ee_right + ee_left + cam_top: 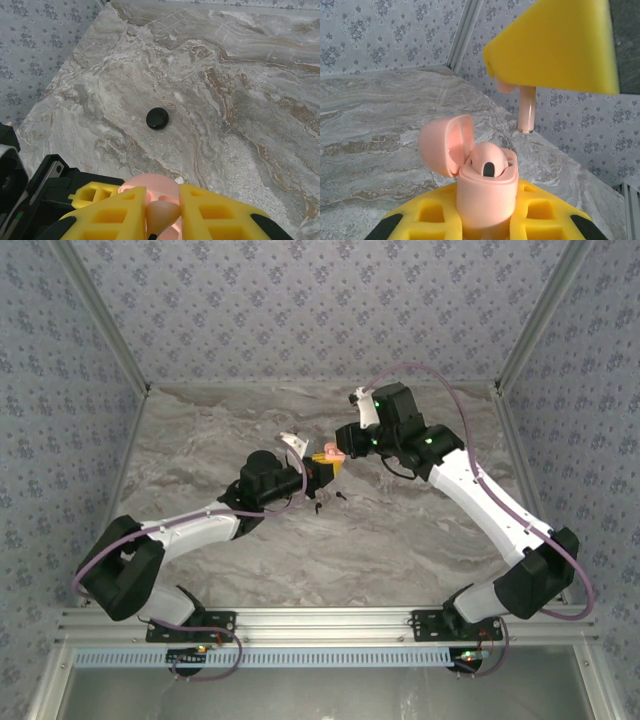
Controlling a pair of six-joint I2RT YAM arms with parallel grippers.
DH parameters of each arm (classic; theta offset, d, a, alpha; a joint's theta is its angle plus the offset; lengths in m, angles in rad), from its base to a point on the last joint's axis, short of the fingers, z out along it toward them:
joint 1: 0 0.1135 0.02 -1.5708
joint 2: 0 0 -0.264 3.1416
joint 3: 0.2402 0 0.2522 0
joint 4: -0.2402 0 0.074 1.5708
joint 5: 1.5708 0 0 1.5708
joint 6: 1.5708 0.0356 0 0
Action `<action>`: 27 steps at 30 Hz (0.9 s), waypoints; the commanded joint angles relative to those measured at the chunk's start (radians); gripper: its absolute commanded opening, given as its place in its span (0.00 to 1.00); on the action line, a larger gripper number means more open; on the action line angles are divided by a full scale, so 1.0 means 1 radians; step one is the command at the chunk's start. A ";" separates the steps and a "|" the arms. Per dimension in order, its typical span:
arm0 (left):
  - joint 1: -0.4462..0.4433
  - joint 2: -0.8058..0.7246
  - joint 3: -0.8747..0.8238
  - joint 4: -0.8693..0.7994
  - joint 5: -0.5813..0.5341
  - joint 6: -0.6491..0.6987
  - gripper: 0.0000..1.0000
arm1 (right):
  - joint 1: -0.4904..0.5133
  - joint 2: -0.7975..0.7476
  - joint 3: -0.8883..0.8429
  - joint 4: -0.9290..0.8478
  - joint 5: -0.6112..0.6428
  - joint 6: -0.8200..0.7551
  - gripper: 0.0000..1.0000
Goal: Insert wireless bluetooth earbuds into charging case
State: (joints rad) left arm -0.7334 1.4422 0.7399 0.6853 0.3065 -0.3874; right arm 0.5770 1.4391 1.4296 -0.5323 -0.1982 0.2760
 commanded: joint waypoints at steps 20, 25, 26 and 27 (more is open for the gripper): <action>-0.007 -0.016 0.025 0.054 0.028 0.001 0.14 | 0.012 0.027 0.031 -0.008 0.025 0.006 0.24; -0.008 -0.019 0.026 0.053 0.023 0.001 0.14 | 0.018 0.031 0.029 -0.008 0.024 0.005 0.24; -0.007 -0.019 0.026 0.052 0.021 0.001 0.14 | 0.019 0.032 0.029 -0.010 0.024 0.005 0.24; -0.007 -0.020 0.025 0.053 0.019 0.000 0.14 | 0.020 0.033 0.030 -0.010 0.024 0.004 0.24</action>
State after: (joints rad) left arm -0.7334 1.4429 0.7399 0.7010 0.3248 -0.3939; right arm 0.5880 1.4628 1.4296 -0.5320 -0.1875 0.2760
